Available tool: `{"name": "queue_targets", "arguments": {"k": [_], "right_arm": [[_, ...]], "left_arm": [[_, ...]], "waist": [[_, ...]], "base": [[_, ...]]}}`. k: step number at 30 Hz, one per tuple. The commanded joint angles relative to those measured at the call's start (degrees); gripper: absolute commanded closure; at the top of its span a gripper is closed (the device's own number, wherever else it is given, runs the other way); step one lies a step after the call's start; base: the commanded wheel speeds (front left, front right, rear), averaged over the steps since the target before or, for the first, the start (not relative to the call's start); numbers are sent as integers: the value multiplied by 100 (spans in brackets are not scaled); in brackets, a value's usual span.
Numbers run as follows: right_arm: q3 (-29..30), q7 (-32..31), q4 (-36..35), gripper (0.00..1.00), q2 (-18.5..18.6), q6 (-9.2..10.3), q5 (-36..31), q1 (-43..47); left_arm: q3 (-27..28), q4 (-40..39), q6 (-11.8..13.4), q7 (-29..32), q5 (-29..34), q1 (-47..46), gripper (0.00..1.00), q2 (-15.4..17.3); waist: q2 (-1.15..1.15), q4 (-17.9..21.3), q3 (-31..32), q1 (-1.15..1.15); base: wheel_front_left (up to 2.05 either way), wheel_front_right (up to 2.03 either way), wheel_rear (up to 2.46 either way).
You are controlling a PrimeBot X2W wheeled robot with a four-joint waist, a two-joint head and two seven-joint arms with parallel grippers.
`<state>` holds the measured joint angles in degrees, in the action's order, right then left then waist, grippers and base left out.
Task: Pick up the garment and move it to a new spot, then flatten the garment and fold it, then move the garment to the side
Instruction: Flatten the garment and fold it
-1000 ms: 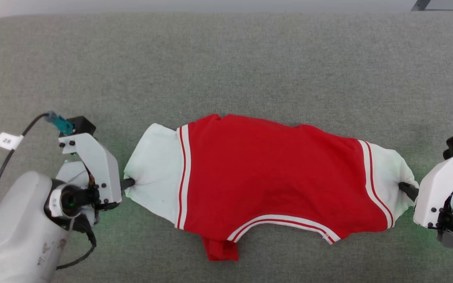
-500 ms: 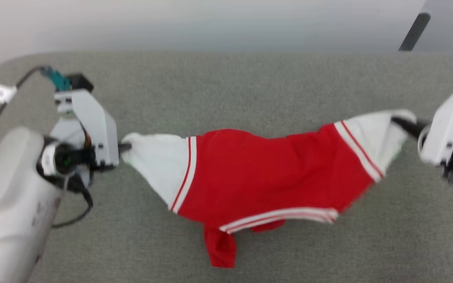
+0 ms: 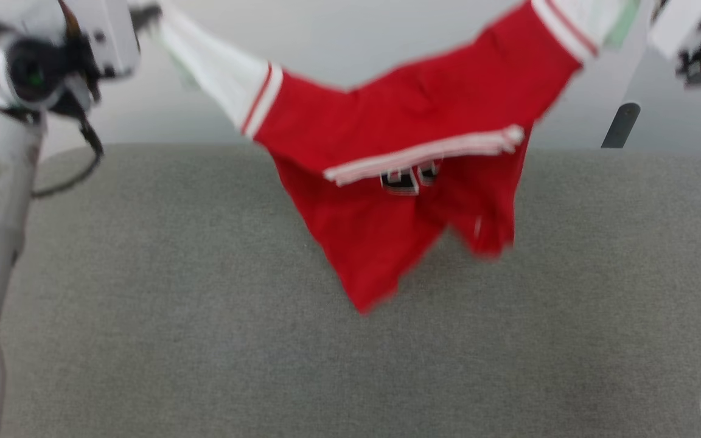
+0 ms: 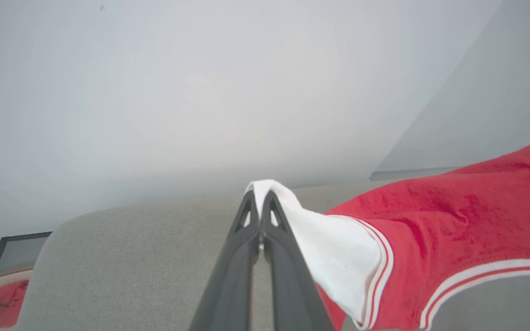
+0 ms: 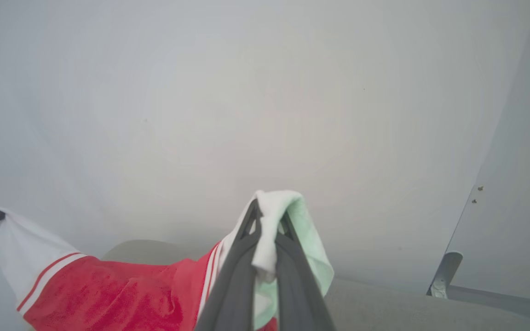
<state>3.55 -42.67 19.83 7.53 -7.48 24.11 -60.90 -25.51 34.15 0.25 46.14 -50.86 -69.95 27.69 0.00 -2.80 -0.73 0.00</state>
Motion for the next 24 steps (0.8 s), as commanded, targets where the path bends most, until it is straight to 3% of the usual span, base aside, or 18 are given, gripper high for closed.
{"name": "queue_targets", "arguments": {"k": [1,11,18,24], "right_arm": [[-52,342,237,100,-22,-2,-75,-253],[-484,2411,1835,100,99,-2,-214,-1547],[-815,2661,2570,100,252,-2,-58,-2130],[-973,2848,2848,100,349,-2,-122,-2798]], "left_arm": [[36,146,-70,-176,72,-208,100,-37],[129,1184,-296,-1451,470,-1355,100,-163],[113,1665,-493,-1753,483,-1809,100,-268],[101,1743,-594,-2103,580,-2357,100,-257]], "waist": [[0,16,93,0],[0,47,143,0],[0,16,-203,0],[0,51,-1193,0]], "base": [[0,0,0],[0,0,0],[0,0,0],[0,0,0]]}}
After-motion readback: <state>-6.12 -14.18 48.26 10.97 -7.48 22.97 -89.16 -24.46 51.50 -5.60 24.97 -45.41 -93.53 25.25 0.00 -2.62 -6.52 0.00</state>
